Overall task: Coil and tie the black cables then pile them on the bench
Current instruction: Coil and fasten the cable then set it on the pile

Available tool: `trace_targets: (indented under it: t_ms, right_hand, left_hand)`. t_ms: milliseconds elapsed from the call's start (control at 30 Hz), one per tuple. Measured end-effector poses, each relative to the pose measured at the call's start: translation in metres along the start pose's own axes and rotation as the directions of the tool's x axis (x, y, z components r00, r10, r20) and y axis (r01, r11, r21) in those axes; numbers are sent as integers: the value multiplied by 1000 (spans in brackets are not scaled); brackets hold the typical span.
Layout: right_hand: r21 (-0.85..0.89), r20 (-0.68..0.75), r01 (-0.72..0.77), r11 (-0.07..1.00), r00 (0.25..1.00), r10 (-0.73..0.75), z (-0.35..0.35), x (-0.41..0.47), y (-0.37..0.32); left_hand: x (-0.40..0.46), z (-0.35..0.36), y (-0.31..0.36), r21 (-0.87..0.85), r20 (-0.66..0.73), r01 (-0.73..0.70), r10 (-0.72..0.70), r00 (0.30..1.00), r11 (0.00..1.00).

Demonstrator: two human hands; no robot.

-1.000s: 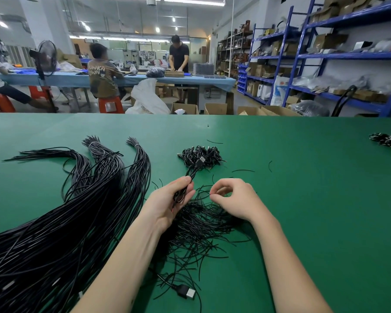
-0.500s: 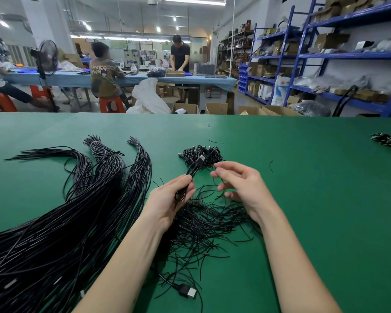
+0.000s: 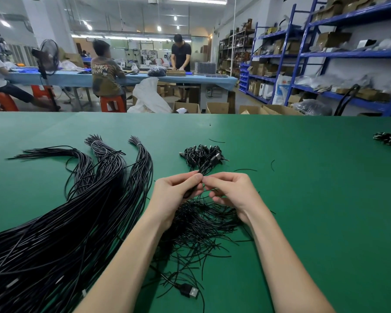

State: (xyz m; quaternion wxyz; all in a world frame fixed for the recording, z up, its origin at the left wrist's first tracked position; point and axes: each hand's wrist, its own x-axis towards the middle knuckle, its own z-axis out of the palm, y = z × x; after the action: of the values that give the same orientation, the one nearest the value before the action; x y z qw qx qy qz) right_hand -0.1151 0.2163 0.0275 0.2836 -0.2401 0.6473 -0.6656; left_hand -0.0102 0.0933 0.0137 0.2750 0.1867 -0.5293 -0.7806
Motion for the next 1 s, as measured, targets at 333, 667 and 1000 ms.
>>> trace_targets:
  t_ms: [333, 667, 1000]
  right_hand:
    - [1, 35, -50, 999, 998, 50, -5, -2, -4]
    - [8, 12, -110, 994, 994, 110, -4, 0, -4]
    - [143, 233, -224, 964, 954, 187, -11, -3, -2]
  left_hand:
    - [1, -2, 9, 155, 106, 30, -46, 993, 987]
    - [-2, 0, 6, 111, 104, 21, -33, 994, 994]
    - [-3, 3, 8, 4, 100, 89, -89, 991, 996]
